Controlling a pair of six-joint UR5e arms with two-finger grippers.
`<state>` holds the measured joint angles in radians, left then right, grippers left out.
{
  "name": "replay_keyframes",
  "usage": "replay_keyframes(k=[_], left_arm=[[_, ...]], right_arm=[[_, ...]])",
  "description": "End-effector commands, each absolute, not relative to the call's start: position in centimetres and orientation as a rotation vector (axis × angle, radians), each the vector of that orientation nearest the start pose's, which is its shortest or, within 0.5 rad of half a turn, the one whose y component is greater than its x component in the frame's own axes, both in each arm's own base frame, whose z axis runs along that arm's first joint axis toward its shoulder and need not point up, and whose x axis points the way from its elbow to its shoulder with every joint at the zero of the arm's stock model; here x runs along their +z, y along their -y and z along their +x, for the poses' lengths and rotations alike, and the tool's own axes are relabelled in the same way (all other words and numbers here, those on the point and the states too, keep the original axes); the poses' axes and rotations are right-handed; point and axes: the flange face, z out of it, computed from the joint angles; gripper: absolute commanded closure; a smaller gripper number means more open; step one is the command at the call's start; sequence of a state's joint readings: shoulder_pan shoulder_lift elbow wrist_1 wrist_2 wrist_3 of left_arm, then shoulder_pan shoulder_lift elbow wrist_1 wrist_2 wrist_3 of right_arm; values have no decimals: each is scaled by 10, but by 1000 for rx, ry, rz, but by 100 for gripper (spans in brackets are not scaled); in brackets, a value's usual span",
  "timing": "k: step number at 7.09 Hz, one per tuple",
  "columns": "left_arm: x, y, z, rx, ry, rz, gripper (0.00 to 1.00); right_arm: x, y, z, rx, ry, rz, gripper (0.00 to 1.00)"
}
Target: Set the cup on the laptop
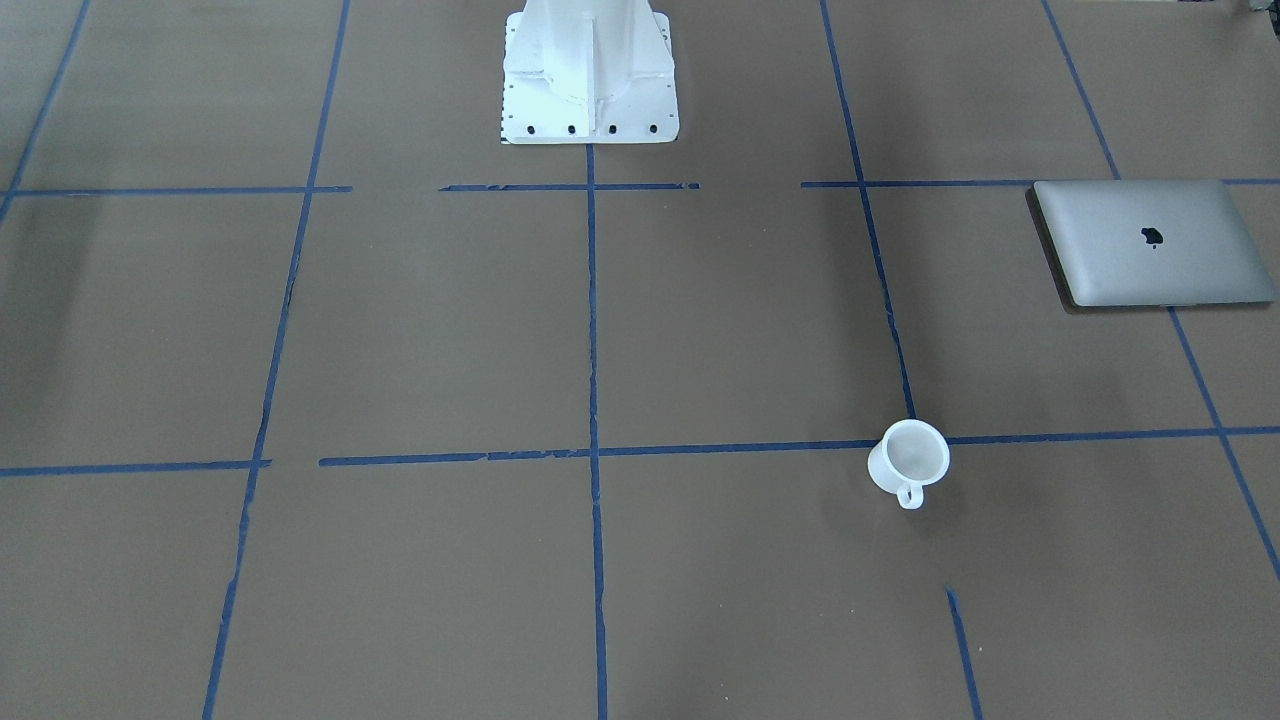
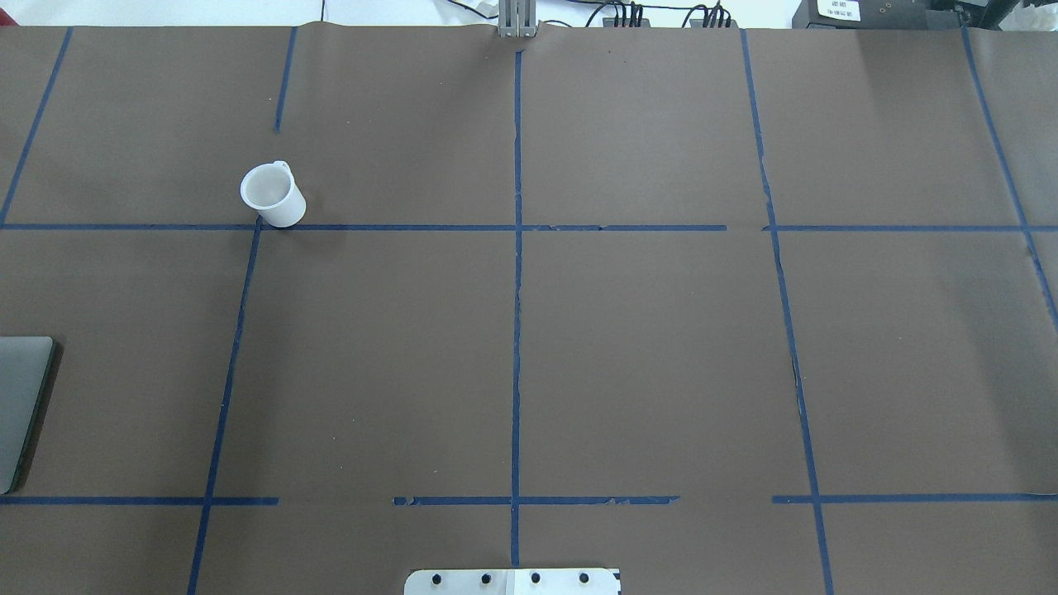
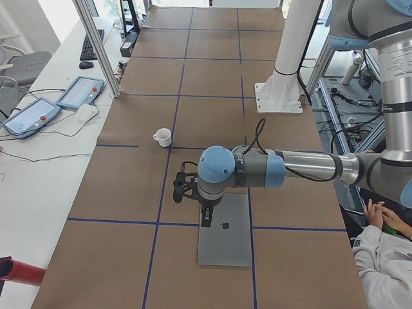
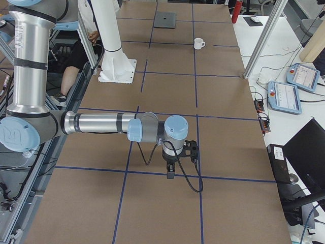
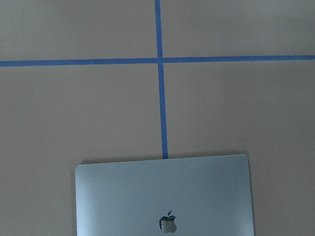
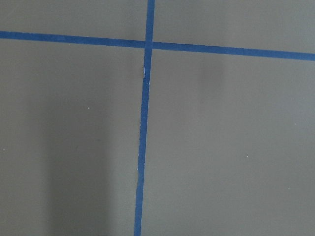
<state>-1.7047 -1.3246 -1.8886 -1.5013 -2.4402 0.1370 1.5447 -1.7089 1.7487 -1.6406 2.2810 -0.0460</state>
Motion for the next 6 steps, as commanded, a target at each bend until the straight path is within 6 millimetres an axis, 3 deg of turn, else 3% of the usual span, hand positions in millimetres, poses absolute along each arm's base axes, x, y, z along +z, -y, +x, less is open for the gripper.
replay_keyframes(k=[1, 2, 3, 4, 5, 6], left_arm=[[606, 380, -111, 12, -830, 133, 0], [591, 382, -110, 27, -825, 159, 0], [595, 393, -107, 31, -828, 154, 0], [586, 405, -104, 71, -830, 207, 0], [589, 407, -98, 96, -856, 249, 0], [580, 413, -77, 129, -909, 258, 0]], right_arm=[[646, 432, 57, -59, 711, -21, 0], [646, 432, 57, -58, 711, -22, 0], [646, 432, 57, -59, 711, -21, 0], [646, 432, 57, -59, 711, -21, 0], [646, 432, 57, -59, 711, -21, 0], [646, 432, 57, -58, 711, -22, 0]])
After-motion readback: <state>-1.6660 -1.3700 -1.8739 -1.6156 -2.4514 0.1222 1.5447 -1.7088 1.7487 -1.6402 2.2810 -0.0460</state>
